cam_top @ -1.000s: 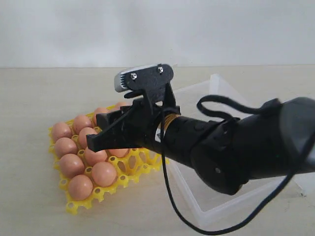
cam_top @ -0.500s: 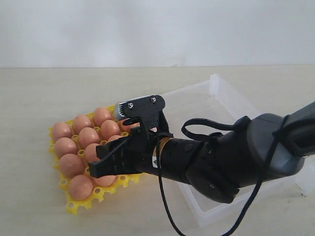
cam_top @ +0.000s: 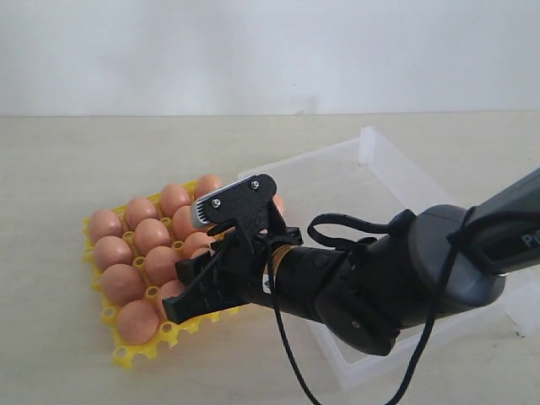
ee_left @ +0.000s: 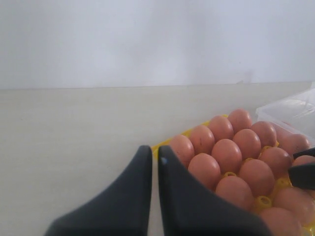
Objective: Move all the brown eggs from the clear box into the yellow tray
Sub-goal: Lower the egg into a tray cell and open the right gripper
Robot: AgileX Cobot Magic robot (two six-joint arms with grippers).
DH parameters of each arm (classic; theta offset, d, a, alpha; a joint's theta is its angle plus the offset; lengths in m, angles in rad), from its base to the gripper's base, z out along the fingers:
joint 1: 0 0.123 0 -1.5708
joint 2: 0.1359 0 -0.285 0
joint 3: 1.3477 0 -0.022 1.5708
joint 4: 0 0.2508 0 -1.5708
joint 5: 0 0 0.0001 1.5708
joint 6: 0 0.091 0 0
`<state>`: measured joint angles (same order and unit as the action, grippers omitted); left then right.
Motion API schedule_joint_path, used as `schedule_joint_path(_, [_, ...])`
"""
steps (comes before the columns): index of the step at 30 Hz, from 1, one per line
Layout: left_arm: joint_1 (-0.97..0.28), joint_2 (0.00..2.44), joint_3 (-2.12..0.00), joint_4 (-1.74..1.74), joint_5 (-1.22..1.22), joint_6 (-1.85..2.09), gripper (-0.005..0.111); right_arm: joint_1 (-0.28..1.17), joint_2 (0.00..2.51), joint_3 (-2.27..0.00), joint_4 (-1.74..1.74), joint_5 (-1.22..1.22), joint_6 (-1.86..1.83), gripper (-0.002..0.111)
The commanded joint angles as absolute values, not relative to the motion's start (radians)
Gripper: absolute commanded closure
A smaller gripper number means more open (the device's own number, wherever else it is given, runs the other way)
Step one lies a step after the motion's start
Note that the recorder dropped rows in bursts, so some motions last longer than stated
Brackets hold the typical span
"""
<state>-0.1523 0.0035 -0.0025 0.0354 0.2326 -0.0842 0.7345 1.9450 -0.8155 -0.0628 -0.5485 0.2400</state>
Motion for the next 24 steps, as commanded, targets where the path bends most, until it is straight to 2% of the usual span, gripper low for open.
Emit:
schedule_joint_path(1, [-0.150,0.000,0.000,0.034,0.226,-0.086,0.103,0.728,1.947,-0.813,-0.061,-0.571,0.226,0.098])
schedule_joint_path(6, [-0.150,0.000,0.000,0.034,0.226,-0.086,0.103,0.728,1.947,-0.813,-0.053,-0.602,0.226,0.065])
schedule_joint_path(9, [-0.150,0.000,0.000,0.034,0.226,-0.086,0.103,0.728,1.947,-0.813,-0.030,-0.602,0.226,0.056])
schedule_joint_path(24, [-0.150,0.000,0.000,0.034,0.226,-0.086,0.103,0.728,1.876,-0.813,0.048,-0.621,0.224,0.054])
